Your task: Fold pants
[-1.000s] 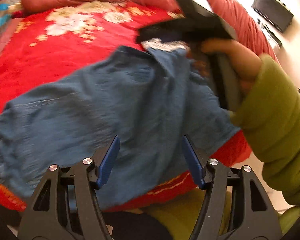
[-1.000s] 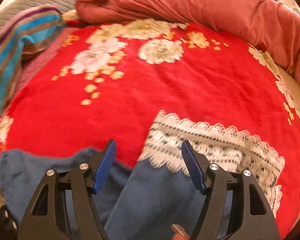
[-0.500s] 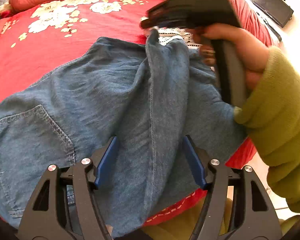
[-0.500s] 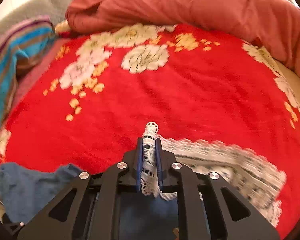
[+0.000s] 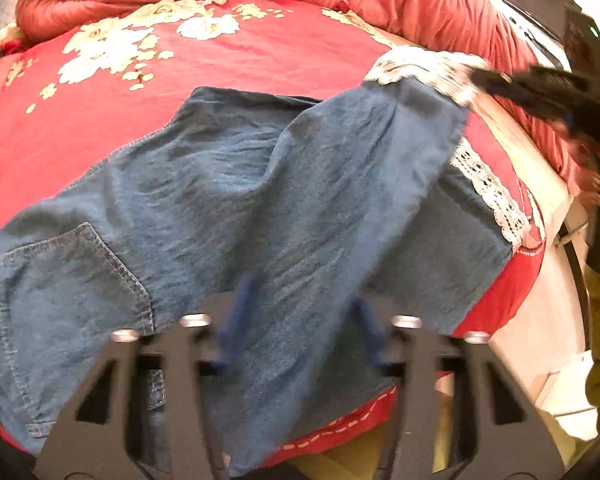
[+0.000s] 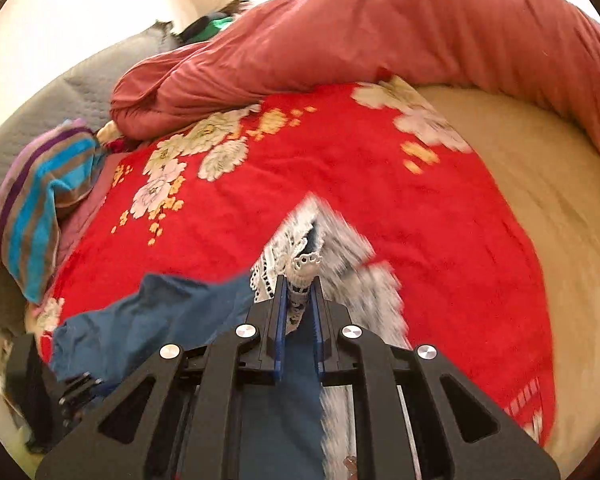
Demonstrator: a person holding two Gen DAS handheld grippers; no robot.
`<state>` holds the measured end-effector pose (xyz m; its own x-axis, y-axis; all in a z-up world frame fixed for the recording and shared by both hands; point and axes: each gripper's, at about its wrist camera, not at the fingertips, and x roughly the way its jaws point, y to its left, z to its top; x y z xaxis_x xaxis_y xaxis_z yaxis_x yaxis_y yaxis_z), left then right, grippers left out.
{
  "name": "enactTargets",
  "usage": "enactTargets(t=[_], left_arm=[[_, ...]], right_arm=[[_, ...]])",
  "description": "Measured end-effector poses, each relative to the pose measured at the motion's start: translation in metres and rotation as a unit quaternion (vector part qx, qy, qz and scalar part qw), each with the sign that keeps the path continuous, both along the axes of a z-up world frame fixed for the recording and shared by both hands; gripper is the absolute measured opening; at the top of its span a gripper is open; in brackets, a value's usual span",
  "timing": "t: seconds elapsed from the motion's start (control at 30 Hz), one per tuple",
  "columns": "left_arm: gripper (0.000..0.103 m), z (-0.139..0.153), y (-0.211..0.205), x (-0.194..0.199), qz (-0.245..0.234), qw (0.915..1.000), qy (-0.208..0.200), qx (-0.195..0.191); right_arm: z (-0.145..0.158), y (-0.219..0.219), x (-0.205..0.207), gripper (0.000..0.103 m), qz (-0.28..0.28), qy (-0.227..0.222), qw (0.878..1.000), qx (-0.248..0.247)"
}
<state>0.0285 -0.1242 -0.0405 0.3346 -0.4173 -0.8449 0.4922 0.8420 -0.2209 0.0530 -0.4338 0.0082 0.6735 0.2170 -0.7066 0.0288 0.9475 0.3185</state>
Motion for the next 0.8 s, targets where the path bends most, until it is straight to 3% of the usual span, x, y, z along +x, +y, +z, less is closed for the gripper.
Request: enactTargets(t=[0.03,0.1,0.4,0.6,0.8], left_arm=[[0.013,0.001,0.001,0.0,-0.004,1.0,0.002,-0.003],[0.003,0.003,0.004,-0.002,-0.015,0.9998,0.004,-0.014],[0.0,0.016,0.014,-0.028,-0.038,0.999,-0.024,-0.002],[0.0,0.008,0.023,-0.038,-0.038,0.9991,-0.017,0.001],[0.0,0.008,0.022,-0.049,-0.046,0.9987,-0.022,0.006]], right_arm=[[-0.001,-0.007,-0.012,0.01,-0.006,0.006,1.0,0.011],[-0.003,-0.014,-0.034,0.01,-0.015,0.016,1.0,0.015],[-0.02,-0.024,-0.105,0.01,-0.035,0.065,0.997,0.032],[-0.054,-0.029,-0.121,0.01,-0.056,0.113,0.991,0.044],[-0.052,-0.031,-0.126,0.01,-0.062,0.111,0.991,0.041]])
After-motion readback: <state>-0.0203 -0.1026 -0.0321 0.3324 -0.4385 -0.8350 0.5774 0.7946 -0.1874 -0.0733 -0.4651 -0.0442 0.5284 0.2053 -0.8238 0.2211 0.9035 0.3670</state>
